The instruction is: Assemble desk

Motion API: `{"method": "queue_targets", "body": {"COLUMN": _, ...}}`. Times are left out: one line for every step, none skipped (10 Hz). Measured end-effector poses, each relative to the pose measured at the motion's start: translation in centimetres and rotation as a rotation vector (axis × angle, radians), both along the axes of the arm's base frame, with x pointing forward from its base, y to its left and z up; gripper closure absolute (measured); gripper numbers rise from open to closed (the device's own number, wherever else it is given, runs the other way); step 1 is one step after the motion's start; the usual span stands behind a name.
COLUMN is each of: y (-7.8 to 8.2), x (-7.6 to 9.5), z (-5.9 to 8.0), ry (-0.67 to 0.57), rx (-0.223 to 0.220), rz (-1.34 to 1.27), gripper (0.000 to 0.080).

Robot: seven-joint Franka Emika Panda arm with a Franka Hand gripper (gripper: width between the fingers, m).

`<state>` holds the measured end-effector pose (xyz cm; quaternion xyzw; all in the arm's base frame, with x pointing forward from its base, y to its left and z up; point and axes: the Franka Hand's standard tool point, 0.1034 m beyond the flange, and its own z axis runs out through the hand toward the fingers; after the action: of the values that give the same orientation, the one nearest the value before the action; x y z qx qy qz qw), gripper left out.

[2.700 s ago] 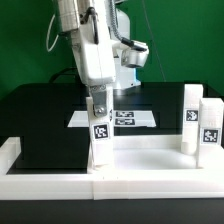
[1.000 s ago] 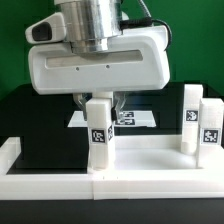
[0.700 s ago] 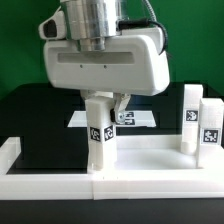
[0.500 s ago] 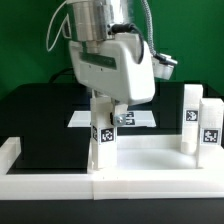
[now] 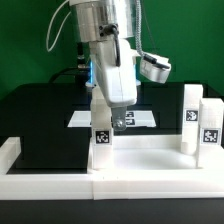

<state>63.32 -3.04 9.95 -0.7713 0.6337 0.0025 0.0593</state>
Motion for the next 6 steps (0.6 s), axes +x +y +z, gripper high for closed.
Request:
{"method": "queue_targets", "body": {"y": -0.6, "x": 0.0, "z": 0.0, "ry": -0.022, "rx": -0.012, "rz": 0.192, "gripper": 0.0180}}
{"method": "queue_targets", "body": {"y": -1.2, "x": -0.2, "z": 0.1, "ry": -0.041, "rx": -0.027, "rz": 0.414, "gripper": 0.0159}}
{"method": "queue_targets", "body": {"y": -1.5, "x": -0.4, "z": 0.3, "ry": -0.056, "rx": -0.034, "rz": 0.552, "gripper": 0.0159}}
{"method": "queue_targets", "body": {"y": -1.9, "x": -0.7, "z": 0.5, "ry": -0.081, "rx": -0.053, "rz": 0.574, "gripper": 0.0151}}
{"method": "queue_targets", "body": {"y": -2.0, "x": -1.0, "z": 0.4, "ry": -0.082, "rx": -0.061, "rz": 0.643, "gripper": 0.0151}}
{"method": "queue_targets", "body": {"y": -2.0, "x": -0.9, "z": 0.3, "ry": -0.085, "rx": -0.066, "rz": 0.687, "gripper": 0.0150}}
